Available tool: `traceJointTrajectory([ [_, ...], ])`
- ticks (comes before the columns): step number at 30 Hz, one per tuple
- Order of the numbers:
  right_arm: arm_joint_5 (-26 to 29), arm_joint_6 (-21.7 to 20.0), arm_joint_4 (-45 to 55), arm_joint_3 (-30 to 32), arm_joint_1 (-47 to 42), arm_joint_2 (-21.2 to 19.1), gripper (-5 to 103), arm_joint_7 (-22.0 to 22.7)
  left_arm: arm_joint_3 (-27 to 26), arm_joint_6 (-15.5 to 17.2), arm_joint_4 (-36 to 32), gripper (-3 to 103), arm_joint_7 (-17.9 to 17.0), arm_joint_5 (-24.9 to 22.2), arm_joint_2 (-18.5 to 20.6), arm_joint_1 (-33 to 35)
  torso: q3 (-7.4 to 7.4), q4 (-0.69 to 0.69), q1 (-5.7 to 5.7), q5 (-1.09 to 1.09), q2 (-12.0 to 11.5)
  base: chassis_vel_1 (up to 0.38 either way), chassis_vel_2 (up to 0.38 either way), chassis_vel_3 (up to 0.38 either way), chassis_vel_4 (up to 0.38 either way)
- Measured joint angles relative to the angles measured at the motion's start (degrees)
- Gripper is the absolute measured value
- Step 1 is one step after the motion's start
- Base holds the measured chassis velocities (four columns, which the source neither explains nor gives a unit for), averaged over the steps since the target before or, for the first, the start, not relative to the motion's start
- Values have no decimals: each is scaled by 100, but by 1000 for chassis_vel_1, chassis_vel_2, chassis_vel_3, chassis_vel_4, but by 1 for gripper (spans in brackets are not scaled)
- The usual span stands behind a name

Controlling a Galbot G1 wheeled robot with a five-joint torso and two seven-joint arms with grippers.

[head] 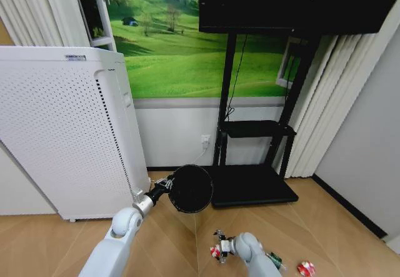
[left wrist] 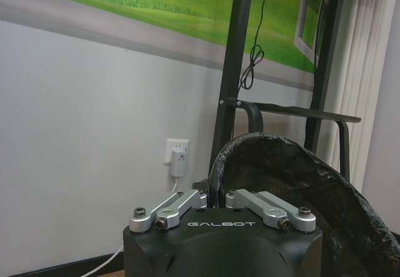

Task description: Pick up the trash bin and place the garbage on the floor into it.

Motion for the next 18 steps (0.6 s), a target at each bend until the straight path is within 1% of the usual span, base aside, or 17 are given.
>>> traceJointTrajectory([
  [5,-73,32,-235,-136,186,-50,100,-125,-45,0,-17,8,1,0,-21,34,0,-1,0,0,0,0,0,0,0],
  [7,-124,53,-315,-255,316,-91,100,-303,-59,-2,-19,8,1,7,-50,52,0,-1,0,0,0,0,0,0,0],
  [11,-130,54,-351,-367,382,-131,100,-413,-73,-4,-22,8,1,9,-54,59,0,-1,0,1,0,0,0,0,0],
  [12,-146,54,-373,-384,400,-134,103,-433,-81,-5,-21,8,1,9,-51,59,0,-1,0,0,0,0,0,0,0],
  [15,-150,54,-379,-387,404,-134,103,-436,-83,-5,-22,8,1,9,-49,59,0,-1,0,0,0,0,0,0,0],
  [16,-156,54,-395,-396,413,-135,100,-448,-89,-6,-21,8,1,8,-46,58,0,-1,0,1,0,0,0,0,0],
  [17,-156,54,-416,-409,420,-135,90,-484,-97,-5,-21,8,1,4,-39,55,0,-1,0,1,0,0,0,0,0],
  [18,-156,54,-416,-409,420,-135,90,-484,-97,-5,-21,8,1,4,-39,55,0,-1,0,1,0,0,0,0,0],
])
